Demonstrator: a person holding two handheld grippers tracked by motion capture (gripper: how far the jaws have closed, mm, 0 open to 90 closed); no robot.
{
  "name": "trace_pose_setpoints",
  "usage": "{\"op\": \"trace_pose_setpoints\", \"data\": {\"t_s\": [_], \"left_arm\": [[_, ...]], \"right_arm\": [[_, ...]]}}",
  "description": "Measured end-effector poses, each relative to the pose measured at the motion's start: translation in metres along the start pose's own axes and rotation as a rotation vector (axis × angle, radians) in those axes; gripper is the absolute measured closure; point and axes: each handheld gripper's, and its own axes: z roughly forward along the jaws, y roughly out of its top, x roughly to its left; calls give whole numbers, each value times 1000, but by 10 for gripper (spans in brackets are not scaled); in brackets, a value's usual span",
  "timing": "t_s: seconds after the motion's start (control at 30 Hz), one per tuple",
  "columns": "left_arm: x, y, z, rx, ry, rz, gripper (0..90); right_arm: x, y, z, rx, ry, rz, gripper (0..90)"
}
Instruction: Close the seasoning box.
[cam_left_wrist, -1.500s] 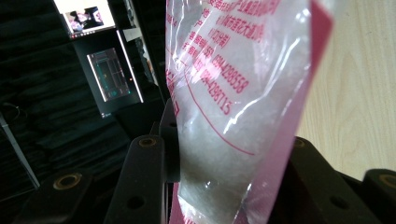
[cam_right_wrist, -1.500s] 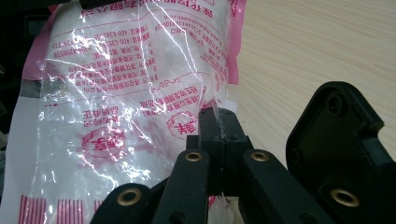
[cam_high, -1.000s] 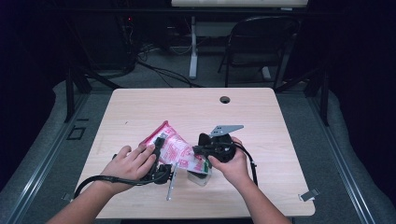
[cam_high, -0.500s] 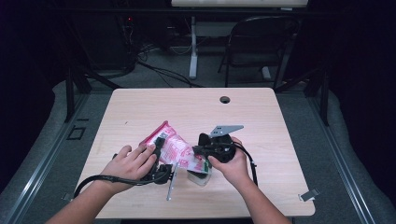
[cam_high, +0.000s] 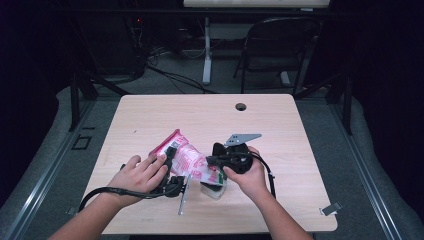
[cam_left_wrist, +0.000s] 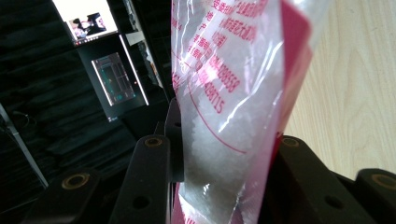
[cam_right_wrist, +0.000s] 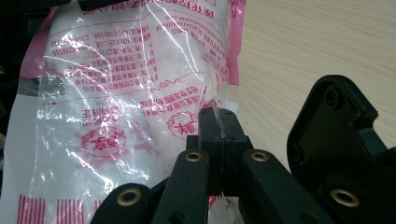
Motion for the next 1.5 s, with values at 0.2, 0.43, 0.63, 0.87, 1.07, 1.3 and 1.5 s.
{"op": "trace_pose_setpoints", "data": {"t_s": [0.2,0.43,0.63,0.87,1.07,1.3,1.5], "left_arm": [[1,1,0,-3,9,12,700],[2,1,-1,-4,7,14,701],[4,1,-1,-3,12,18,701],[7,1,-1,-7,24,25,702],[7,1,0,-4,17,23,702],[9,1,-1,-7,27,37,703],[9,1,-1,-6,38,43,703]], "right_arm": [[0,0,0,3,0,-2,900],[0,1,0,0,0,4,900],[0,1,-2,-1,-3,-2,900],[0,3,-3,-4,-5,-5,900],[0,3,-3,-6,-6,-5,900],[0,4,-4,-6,-7,-8,900],[0,4,-4,-9,-8,-5,900]]}}
